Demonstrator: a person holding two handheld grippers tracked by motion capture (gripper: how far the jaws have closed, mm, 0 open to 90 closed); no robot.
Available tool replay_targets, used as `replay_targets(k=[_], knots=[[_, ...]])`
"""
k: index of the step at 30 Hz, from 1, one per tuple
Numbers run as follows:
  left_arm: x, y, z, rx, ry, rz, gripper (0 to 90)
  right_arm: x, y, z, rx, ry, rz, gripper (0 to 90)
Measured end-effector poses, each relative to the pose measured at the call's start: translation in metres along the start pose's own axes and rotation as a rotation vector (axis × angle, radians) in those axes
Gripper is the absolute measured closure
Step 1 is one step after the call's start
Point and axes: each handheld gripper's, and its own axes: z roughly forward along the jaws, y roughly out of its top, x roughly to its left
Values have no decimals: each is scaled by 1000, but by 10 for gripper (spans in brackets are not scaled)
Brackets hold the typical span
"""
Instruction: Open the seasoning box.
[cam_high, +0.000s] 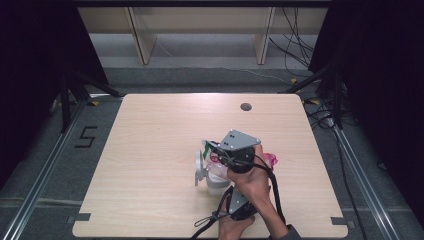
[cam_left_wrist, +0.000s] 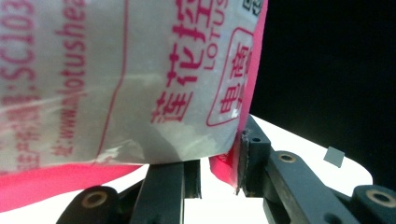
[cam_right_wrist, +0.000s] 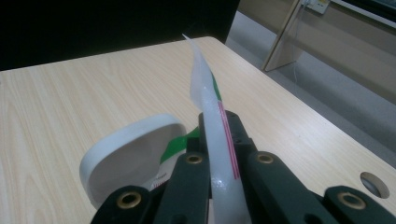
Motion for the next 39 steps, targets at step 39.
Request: replay_targets(k=[39], knots=[[-3,2,3,-9,-27,-2,743,2,1,2,2,0,1,891]])
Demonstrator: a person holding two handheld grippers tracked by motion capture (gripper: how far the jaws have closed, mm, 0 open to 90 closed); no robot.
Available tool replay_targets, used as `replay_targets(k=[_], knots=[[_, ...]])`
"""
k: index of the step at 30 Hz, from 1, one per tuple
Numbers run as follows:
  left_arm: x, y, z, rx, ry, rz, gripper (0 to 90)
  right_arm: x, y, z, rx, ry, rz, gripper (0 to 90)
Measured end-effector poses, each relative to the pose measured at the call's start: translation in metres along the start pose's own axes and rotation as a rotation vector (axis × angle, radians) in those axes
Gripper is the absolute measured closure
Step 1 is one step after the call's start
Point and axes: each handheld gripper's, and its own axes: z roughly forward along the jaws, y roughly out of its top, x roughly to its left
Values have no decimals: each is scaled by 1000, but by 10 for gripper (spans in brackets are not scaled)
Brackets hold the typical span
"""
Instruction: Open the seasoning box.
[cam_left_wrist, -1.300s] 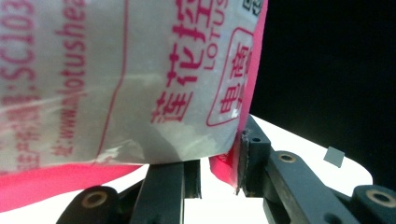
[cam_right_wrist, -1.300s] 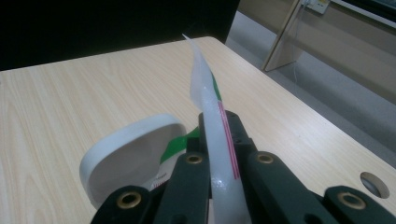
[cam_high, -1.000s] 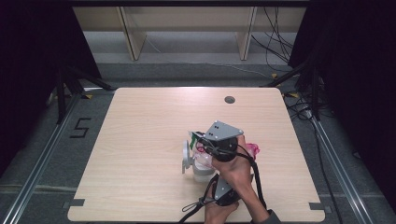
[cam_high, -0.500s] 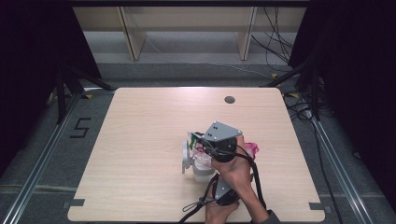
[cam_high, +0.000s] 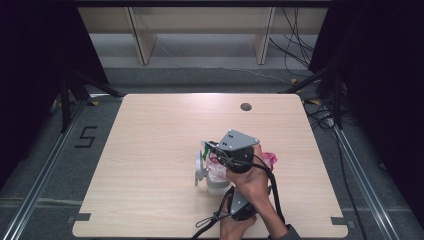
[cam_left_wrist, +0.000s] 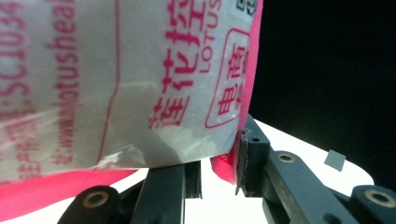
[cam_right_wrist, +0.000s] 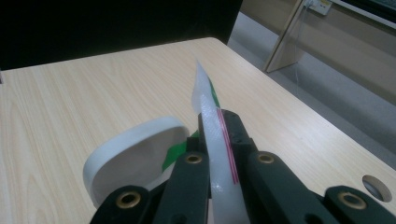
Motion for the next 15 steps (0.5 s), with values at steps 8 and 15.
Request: replay_targets(k=[8,15], knots=[[-4,0,3,-14,-20,-63,744,1,0,0,1,0,8,891],[-5,0,2,-21,-19,-67,743,1,0,1,2,11,-13,891]])
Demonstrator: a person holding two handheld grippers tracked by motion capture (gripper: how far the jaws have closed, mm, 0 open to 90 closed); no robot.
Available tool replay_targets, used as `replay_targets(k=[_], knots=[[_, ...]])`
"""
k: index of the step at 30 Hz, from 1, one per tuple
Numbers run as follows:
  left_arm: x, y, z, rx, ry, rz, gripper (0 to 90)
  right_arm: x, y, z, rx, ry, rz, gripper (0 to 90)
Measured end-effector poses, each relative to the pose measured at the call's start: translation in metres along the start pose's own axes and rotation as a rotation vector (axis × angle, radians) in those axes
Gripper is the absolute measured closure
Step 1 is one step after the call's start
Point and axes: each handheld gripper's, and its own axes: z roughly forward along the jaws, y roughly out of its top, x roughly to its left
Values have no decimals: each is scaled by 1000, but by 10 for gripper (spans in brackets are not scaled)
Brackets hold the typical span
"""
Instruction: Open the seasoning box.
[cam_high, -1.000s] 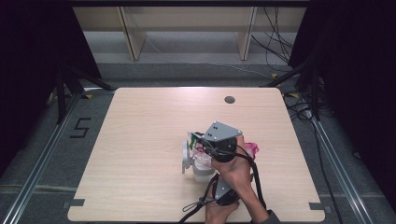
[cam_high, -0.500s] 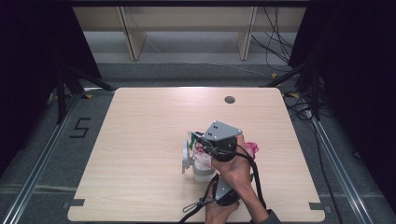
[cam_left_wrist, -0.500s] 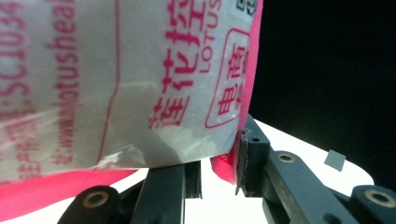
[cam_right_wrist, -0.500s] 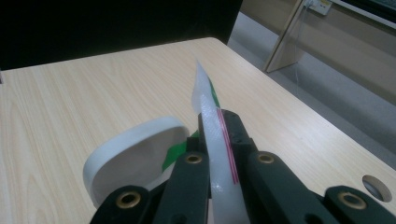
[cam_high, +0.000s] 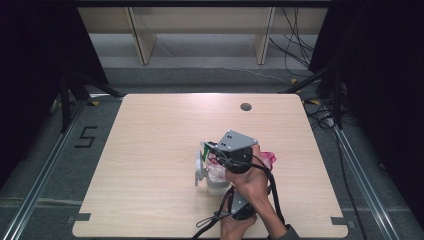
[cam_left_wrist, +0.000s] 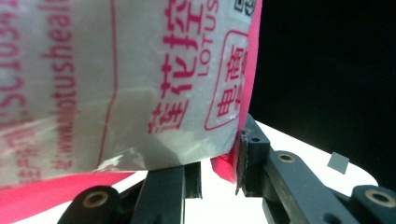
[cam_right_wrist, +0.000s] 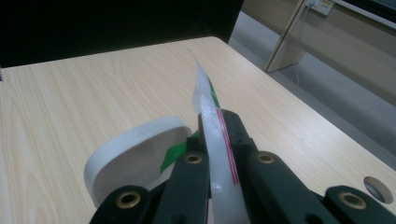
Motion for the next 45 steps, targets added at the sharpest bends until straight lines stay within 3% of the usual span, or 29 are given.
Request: replay_targets(k=[2,4,7,10,13,45], knots=[[1,1,-1,24,4,28,743,0,0,-1,-7,0,3,891],[1,1,-2,25,5,27,743,-1,1,-1,-7,3,1,891],[-2,1,-1,-4,11,-5,743,0,1,-1,-9,5,-1,891],[-1,2,-3,0,5,11,743,2,3,-3,-7,16,-10,890],[-1,1,-1,-10,5,-9,743,3,3,-2,-11,2,-11,890],[0,0,-1,0,10,11,742,5,2,0,0,-1,-5,890]])
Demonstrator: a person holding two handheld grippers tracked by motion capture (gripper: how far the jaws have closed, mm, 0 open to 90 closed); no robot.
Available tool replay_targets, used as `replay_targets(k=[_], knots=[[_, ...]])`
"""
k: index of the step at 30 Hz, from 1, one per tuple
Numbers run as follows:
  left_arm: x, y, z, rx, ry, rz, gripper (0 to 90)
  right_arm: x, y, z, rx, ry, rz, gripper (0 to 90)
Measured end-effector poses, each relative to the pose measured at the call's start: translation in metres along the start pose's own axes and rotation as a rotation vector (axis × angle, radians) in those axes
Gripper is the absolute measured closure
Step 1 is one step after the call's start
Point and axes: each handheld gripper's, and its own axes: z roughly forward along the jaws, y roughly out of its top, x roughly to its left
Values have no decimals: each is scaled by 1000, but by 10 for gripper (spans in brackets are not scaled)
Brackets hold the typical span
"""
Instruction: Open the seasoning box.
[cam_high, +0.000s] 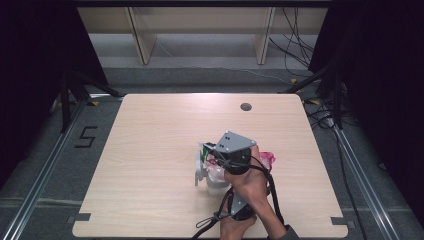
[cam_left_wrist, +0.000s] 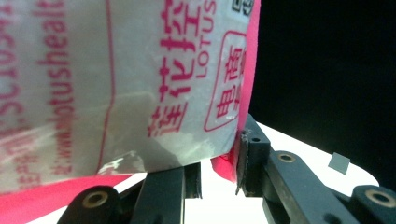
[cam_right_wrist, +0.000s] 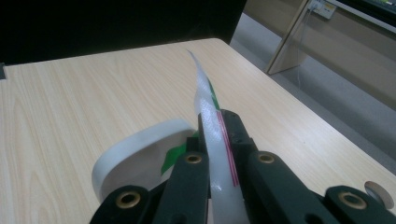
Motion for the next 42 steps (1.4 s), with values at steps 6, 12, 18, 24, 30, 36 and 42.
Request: replay_targets(k=[6,12,18,24,30,36,42], knots=[[-1,0,0,-4,5,4,742,-2,0,-1,-7,1,-6,890],[0,0,0,-2,1,0,742,-1,0,0,-7,0,-13,890],[0,0,0,-3,3,6,742,-1,0,0,-8,1,-21,890],[0,1,0,-1,-3,2,743,-1,1,-2,-11,1,-10,890],[1,0,0,4,-3,2,743,0,0,0,-4,-3,-3,890],[0,2,0,-8,3,-1,744,-1,2,-2,-23,3,-18,890],[0,2,-2,-9,-3,2,743,1,1,-2,-16,0,-1,890]])
